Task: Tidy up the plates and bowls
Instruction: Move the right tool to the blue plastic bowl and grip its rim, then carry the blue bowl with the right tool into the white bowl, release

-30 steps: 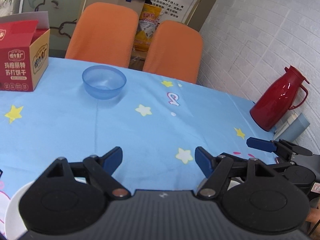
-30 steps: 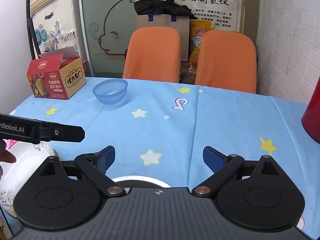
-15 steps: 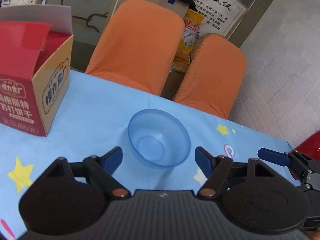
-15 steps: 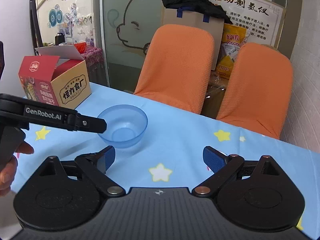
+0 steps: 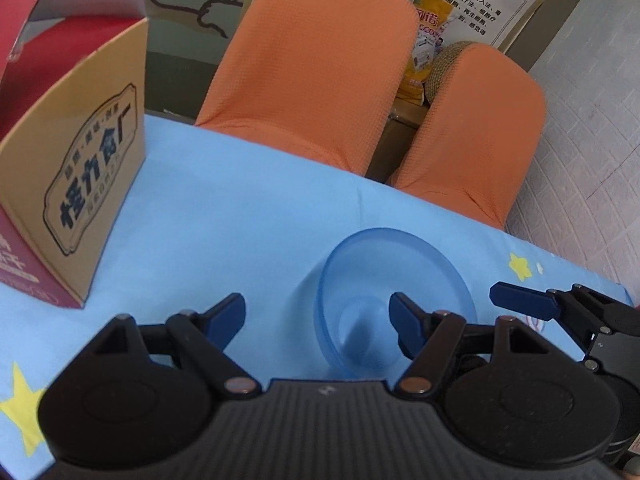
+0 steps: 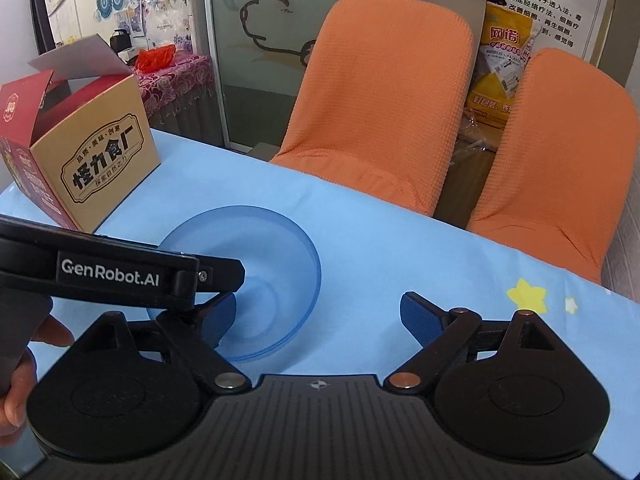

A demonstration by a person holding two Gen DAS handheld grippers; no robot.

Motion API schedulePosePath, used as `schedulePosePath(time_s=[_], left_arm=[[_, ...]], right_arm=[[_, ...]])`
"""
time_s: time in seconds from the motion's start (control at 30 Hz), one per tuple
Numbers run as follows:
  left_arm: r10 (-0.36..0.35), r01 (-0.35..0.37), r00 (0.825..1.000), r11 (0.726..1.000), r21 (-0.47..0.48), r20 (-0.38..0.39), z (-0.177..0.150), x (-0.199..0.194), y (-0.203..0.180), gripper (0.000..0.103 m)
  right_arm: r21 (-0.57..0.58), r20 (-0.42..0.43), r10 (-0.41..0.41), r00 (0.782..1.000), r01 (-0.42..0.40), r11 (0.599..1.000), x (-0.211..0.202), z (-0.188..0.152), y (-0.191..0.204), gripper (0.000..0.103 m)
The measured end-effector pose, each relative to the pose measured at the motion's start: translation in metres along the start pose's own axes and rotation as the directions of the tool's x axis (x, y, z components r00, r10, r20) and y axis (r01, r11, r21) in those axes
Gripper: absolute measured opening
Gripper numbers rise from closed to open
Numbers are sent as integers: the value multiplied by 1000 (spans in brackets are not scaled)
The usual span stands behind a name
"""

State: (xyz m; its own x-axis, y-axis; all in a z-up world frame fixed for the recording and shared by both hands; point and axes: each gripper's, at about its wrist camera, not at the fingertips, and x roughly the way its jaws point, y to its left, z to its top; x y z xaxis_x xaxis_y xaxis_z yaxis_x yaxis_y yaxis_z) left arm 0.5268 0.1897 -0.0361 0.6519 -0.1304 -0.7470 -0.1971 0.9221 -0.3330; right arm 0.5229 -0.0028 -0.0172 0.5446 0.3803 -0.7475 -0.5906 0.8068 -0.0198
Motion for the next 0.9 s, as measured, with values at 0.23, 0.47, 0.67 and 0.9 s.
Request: schedulePosePath(time_s=[0.23, 0.47, 0.67, 0.9], left_arm=[[25, -26, 1000, 997, 67, 19, -5, 1, -5, 62], [-26, 25, 1000, 995, 93, 10, -12, -14, -24, 43], [-73, 71, 997, 993, 91, 24, -28, -54, -51, 43], [-156, 147, 986, 978, 150, 50, -77, -117, -102, 43]], right_arm=[[1, -22, 50, 999, -50, 999, 14, -2, 6, 94], [-37, -15, 57, 998, -58, 998, -7, -5, 20, 66], [-15, 5, 35, 999, -35, 999, -55, -16, 15, 67], [-7, 52, -47, 998, 47, 999, -139, -55, 14, 74]])
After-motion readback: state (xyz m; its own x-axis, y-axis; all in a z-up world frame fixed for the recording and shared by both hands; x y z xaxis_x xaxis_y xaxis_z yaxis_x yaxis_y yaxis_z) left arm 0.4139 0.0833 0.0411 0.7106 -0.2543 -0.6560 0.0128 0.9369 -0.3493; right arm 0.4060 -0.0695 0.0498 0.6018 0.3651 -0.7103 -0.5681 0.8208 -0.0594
